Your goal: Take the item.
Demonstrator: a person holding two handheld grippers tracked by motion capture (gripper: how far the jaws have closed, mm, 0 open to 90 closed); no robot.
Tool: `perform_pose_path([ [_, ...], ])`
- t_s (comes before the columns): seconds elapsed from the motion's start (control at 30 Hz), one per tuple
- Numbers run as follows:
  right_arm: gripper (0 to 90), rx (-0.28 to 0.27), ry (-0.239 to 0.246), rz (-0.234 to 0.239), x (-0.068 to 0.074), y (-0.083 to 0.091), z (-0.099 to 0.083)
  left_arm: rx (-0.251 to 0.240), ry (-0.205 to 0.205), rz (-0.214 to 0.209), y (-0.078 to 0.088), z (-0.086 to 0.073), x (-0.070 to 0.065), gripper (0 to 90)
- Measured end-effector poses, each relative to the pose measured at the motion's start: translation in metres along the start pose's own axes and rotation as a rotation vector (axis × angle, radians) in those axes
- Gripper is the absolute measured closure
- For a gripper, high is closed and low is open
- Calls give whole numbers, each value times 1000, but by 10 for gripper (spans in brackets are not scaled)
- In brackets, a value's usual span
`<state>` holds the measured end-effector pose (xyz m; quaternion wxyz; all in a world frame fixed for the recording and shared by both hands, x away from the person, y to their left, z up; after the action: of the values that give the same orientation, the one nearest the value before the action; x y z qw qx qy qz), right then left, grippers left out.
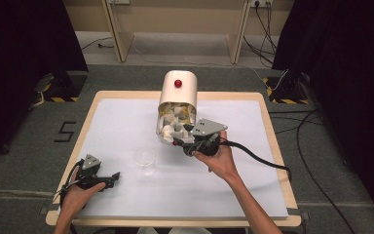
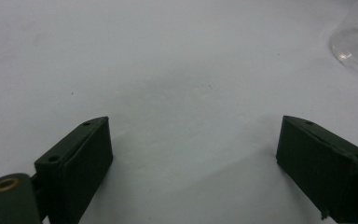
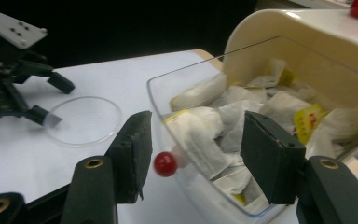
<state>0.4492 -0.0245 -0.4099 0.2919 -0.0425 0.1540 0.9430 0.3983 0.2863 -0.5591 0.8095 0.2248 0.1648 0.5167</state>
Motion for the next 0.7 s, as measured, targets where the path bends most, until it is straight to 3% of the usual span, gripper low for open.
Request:
perform_pose_path([
  [0.13,446,2,6,-27,-6,-6,6,0,0,0,0,0,0,95],
  [0.23,454,-4,-18,-40,-10,-13,10,0,-1,0,0,0,0,95],
  [0.5,456,55,21,-99,-19,-27,7,-1,-1,0,0,0,0,94],
  [0.7,462,105,9,-104,-21,-35,-1,-1,-1,1,0,0,0,94],
])
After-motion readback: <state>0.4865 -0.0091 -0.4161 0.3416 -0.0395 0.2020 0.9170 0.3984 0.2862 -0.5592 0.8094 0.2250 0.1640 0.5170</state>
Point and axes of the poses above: each handheld gripper's, and its own axes: y roughly backward along the jaws, z roughly out of its top, x roughly to its left, the point moved 7 cm from there along -y, roughly forward along the jaws, and after that the axes turned 9 degrees about -x, right-handed, at the moved point
